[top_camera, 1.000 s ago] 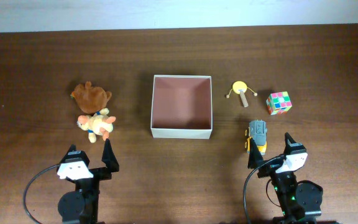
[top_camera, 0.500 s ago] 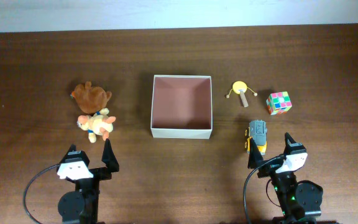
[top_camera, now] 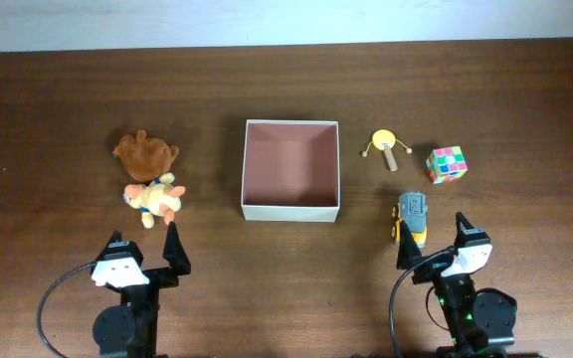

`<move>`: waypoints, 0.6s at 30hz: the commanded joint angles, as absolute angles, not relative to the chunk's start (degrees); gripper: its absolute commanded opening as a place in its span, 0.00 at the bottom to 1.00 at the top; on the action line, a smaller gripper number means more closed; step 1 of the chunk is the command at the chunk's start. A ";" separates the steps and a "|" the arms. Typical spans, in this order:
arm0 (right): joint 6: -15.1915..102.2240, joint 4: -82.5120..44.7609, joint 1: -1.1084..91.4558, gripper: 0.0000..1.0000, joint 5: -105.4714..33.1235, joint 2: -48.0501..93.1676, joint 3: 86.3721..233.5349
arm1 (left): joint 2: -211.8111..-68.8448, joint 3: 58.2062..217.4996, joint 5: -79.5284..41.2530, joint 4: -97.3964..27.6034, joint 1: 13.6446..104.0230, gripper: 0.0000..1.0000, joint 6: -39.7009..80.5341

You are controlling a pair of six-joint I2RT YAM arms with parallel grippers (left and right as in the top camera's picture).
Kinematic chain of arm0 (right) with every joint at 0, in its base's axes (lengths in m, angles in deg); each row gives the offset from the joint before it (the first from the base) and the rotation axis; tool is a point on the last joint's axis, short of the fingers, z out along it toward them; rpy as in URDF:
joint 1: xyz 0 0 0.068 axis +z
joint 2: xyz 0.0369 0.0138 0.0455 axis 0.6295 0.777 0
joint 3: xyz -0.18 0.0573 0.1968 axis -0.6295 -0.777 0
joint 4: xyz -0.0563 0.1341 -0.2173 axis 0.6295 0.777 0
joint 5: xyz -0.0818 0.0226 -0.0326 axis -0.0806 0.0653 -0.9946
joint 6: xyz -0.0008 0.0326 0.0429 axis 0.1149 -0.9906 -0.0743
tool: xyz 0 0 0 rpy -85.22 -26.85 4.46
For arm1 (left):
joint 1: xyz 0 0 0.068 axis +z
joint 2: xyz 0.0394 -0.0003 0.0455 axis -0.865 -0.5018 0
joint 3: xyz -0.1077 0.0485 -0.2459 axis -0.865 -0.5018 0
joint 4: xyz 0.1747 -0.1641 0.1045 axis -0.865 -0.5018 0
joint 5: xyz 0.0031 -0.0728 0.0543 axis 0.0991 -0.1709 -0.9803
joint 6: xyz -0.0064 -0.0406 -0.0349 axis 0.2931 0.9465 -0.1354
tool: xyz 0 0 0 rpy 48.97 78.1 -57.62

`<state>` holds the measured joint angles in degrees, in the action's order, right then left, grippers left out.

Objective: Pack container

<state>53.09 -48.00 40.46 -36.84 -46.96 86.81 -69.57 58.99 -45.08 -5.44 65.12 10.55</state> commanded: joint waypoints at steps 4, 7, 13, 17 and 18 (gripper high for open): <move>52.02 -49.25 40.11 0.99 -36.88 -47.48 86.39 | -69.11 58.53 -45.02 -5.40 65.14 0.99 9.37; 50.38 -49.95 40.11 0.99 -34.96 -47.48 86.42 | -69.09 58.53 -45.02 -5.40 65.14 0.99 9.37; 47.84 -46.64 40.11 0.99 -29.34 -46.85 92.03 | -69.09 58.53 -45.02 -5.40 65.14 0.99 9.39; 49.81 -38.25 40.11 0.99 -29.58 -41.82 104.03 | -69.11 58.53 -45.02 -5.40 65.16 0.99 9.37; 51.06 -35.17 40.09 0.99 -30.00 -39.13 108.29 | -69.11 58.53 -45.02 -5.40 65.16 0.99 9.37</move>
